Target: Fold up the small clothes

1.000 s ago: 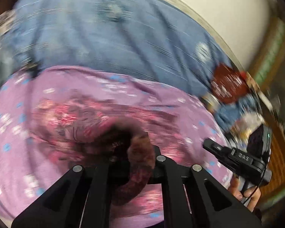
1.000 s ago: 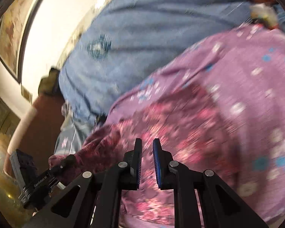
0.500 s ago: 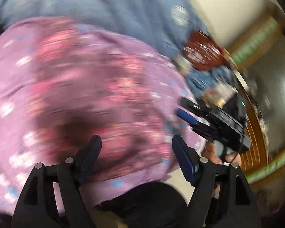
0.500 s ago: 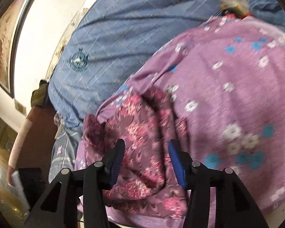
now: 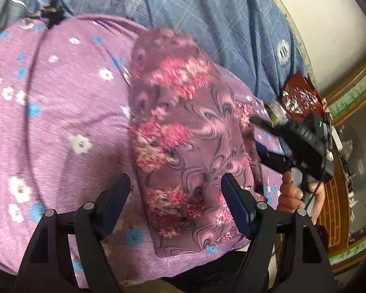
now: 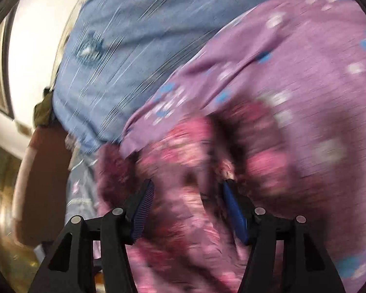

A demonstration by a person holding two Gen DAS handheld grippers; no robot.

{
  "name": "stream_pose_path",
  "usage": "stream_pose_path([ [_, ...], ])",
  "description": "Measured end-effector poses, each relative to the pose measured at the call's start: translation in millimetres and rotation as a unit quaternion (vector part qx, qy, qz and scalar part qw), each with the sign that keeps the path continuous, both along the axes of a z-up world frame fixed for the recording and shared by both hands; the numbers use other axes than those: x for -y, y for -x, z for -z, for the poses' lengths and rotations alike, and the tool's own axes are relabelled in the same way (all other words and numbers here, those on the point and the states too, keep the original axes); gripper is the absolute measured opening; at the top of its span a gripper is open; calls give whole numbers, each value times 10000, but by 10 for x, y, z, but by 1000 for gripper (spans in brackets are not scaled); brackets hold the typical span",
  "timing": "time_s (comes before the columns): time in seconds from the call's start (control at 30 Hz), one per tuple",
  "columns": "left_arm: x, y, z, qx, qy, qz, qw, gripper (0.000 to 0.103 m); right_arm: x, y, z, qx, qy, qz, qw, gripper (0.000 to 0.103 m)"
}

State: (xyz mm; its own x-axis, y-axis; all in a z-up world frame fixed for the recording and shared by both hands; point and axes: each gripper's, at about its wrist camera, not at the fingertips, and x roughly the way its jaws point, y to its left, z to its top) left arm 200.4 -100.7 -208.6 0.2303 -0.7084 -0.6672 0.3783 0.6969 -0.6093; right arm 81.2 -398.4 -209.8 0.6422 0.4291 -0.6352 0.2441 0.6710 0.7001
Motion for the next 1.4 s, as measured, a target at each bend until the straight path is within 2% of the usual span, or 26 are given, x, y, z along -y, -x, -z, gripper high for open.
stream_pose_path([
  [0.17, 108, 24, 147, -185, -72, 300, 9994, 77, -644, -322, -146, 96, -46, -941, 9955, 69],
  [0.37, -134, -16, 217, -295, -33, 77, 9995, 77, -981, -398, -117, 60, 308, -1293, 9911, 69],
  [0.43, -197, -24, 259, -377, -13, 11, 9993, 77, -1046, -412, -116, 83, 647, -1223, 9903, 52],
  [0.47, -224, -21, 268, -393, -14, -3, 9992, 77, -1076, -445, -114, 25, 887, -1182, 9890, 28],
  [0.5, -237, -10, 271, -400, -22, -3, 9992, 77, -1089, -461, -93, -46, 1019, -1167, 9879, 16],
  [0.57, -270, 14, 266, -381, -39, 14, 9993, 77, -1041, -435, -74, -77, 1155, -1041, 9878, 12],
  [0.67, -331, 48, 244, -335, -55, 34, 9994, 77, -904, -333, -197, 166, 1068, -785, 9910, 9],
  [0.8, -275, 86, 138, -188, -101, 124, 9997, 77, -520, -58, -511, 641, 920, -201, 9935, 8],
  [0.9, -142, 125, 73, -59, -148, 295, 9994, 77, -35, 319, -653, 800, 773, 478, 9926, 8],
  [1.03, 139, 165, 77, -41, -220, 587, 9980, 77, 372, 709, -547, 376, 857, 925, 9913, 9],
  [1.07, 227, 172, 79, -48, -262, 661, 9975, 76, 440, 805, -488, 216, 964, 1068, 9894, 11],
  [1.1, 298, 175, 74, -49, -296, 705, 9971, 77, 501, 886, -423, 77, 1012, 1206, 9875, 17],
  [1.13, 359, 202, 54, -27, -333, 754, 9966, 76, 538, 946, -375, -42, 1020, 1317, 9860, 18],
  [1.2, 431, 220, -47, 96, -331, 747, 9966, 76, 614, 1024, -290, -239, 888, 1392, 9860, 22],
  [1.23, 466, 213, -129, 194, -314, 706, 9968, 77, 630, 1048, -291, -200, 842, 1367, 9868, 23],
  [1.3, 552, 206, -278, 412, -326, 690, 9962, 77, 591, 1068, -448, 114, 1066, 1351, 9850, 25],
  [1.4, 775, 252, -440, 771, -502, 826, 9923, 77, 442, 1055, -769, 979, 1430, 1063, 9791, 25],
])
